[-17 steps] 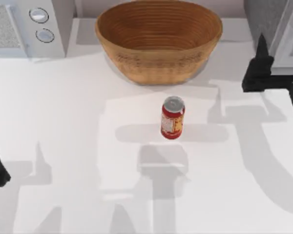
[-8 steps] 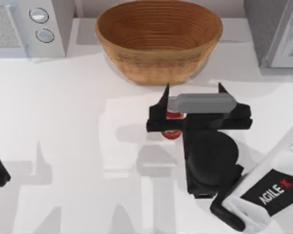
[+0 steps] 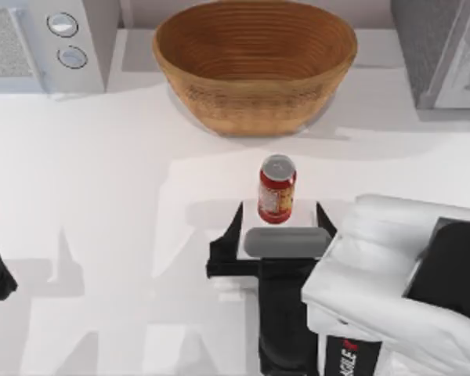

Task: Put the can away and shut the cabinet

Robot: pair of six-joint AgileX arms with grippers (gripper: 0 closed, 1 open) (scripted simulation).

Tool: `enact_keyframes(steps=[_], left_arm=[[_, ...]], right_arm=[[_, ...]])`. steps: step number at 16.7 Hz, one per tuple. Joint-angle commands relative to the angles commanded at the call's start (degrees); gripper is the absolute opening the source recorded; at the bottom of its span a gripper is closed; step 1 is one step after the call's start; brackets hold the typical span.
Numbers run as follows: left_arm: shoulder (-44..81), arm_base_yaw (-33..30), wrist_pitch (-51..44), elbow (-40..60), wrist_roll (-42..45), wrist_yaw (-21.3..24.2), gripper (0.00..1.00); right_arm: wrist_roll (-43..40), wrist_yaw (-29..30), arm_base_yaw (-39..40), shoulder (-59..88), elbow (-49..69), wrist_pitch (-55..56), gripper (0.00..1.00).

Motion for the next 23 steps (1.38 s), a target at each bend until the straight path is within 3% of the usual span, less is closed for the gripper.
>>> enact_keyframes(steps=[6, 13, 17, 23], left_arm=[[0.0, 0.0, 0.0, 0.0, 0.0, 0.0, 1.0], [0.0, 0.0, 0.0, 0.0, 0.0, 0.0, 1.0], [0.0, 0.0, 0.0, 0.0, 0.0, 0.0, 1.0], [0.0, 0.0, 0.0, 0.0, 0.0, 0.0, 1.0]], right_arm=[[0.01, -0.17, -0.32, 0.18, 0.08, -0.11, 1.0], [-0.08, -7.5, -7.54, 1.77, 8.26, -6.38, 1.0], [-0.08, -7.87, -7.91, 1.85, 8.68, -6.7, 1.0], [-0.08, -7.87, -7.91, 1.85, 8.68, -6.7, 0.55]])
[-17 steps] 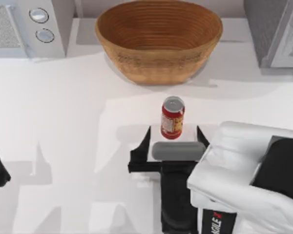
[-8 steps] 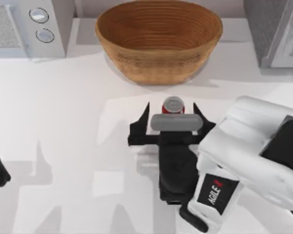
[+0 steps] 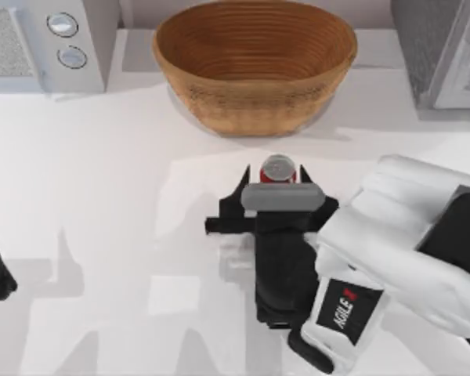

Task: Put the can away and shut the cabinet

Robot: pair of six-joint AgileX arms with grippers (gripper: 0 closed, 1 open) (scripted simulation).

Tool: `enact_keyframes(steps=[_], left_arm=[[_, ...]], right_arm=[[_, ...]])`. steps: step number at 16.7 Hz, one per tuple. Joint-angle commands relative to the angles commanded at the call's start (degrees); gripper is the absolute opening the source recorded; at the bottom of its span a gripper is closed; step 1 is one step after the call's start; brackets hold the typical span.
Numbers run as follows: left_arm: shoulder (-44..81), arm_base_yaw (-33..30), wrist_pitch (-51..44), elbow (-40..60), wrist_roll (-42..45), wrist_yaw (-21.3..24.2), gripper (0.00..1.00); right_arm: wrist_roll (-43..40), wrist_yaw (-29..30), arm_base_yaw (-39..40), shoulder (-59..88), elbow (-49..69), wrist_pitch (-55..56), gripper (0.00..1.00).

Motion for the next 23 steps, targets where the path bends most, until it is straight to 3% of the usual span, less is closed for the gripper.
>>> enact_keyframes(steps=[7, 17, 23], left_arm=[[0.0, 0.0, 0.0, 0.0, 0.0, 0.0, 1.0], [0.0, 0.0, 0.0, 0.0, 0.0, 0.0, 1.0], [0.0, 0.0, 0.0, 0.0, 0.0, 0.0, 1.0]], right_arm=[[0.0, 0.0, 0.0, 0.0, 0.0, 0.0, 0.02], [0.04, 0.02, 0.12, -0.24, -0.09, -0.13, 0.0], [0.19, -0.15, 0.1, -10.39, -0.74, -9.75, 0.0]])
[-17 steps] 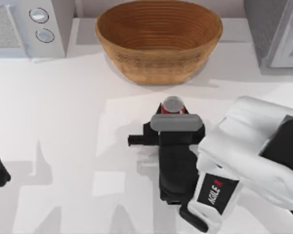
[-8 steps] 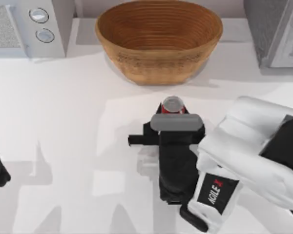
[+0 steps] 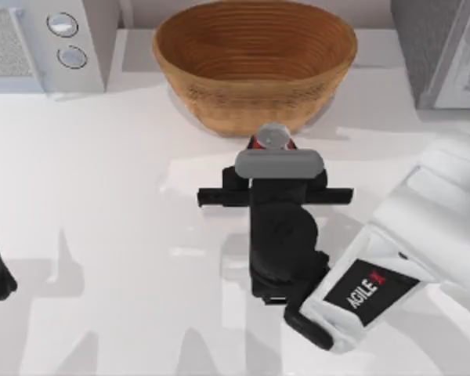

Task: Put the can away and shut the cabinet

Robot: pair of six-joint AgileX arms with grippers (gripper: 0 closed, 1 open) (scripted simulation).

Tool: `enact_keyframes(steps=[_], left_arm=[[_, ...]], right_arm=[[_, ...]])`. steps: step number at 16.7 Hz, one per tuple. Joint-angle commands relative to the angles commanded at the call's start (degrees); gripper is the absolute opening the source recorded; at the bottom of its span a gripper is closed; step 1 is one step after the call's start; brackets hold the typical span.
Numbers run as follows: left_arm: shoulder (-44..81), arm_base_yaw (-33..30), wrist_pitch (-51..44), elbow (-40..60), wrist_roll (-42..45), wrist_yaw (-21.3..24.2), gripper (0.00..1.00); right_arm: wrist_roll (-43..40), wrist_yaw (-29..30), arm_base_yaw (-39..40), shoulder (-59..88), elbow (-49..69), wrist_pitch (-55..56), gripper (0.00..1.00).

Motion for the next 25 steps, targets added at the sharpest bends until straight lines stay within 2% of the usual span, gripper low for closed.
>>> enact_keyframes(steps=[8, 16, 20, 25], left_arm=[[0.0, 0.0, 0.0, 0.0, 0.0, 0.0, 1.0], [0.0, 0.0, 0.0, 0.0, 0.0, 0.0, 1.0], [0.0, 0.0, 0.0, 0.0, 0.0, 0.0, 1.0], [0.0, 0.0, 0.0, 0.0, 0.0, 0.0, 1.0]], right_arm=[[0.31, -0.13, 0.09, -19.32, -1.12, -18.41, 0.0], [0.39, -0.44, -0.33, -21.28, -1.44, -20.23, 0.0], [0.08, -5.7, -5.46, -29.27, -7.09, -26.45, 0.0], [-0.09, -17.53, -13.93, -50.16, -17.1, -37.72, 0.0]])
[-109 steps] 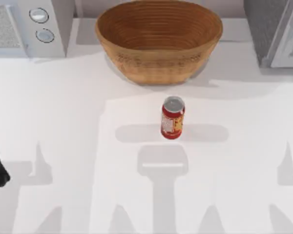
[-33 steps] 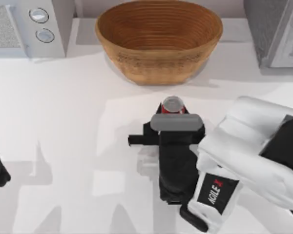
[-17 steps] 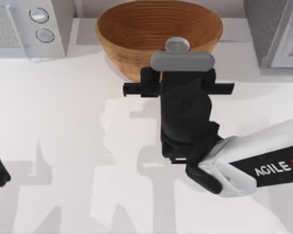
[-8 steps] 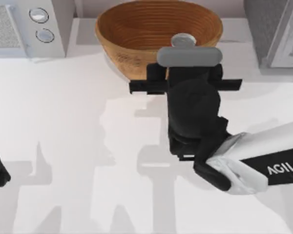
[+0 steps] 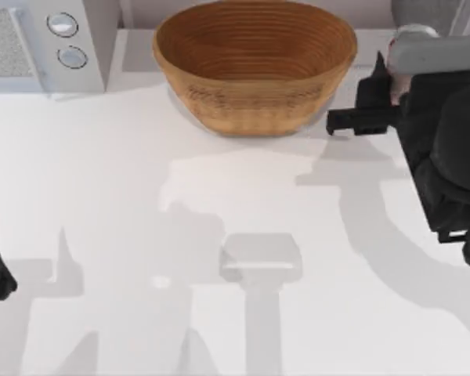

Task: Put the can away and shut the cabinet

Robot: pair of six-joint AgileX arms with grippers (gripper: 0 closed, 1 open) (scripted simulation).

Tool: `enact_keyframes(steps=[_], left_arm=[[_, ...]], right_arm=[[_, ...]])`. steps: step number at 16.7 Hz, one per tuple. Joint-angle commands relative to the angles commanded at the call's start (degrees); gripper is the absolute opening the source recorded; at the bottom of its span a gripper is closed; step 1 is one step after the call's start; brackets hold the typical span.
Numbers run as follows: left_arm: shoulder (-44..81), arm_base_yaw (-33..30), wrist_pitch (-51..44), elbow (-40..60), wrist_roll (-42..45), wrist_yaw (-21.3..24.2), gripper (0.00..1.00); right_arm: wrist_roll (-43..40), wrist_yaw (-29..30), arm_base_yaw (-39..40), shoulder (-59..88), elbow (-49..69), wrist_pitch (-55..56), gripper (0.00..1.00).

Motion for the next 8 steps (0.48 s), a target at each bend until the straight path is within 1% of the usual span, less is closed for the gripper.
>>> enact_keyframes(steps=[4, 8], left_arm=[[0.0, 0.0, 0.0, 0.0, 0.0, 0.0, 1.0], [0.0, 0.0, 0.0, 0.0, 0.0, 0.0, 1.0]], right_arm=[[-0.15, -8.86, -7.0, -25.75, -7.1, -8.09, 0.0], [-0.74, -17.85, -15.4, -53.02, -16.05, -18.98, 0.0]])
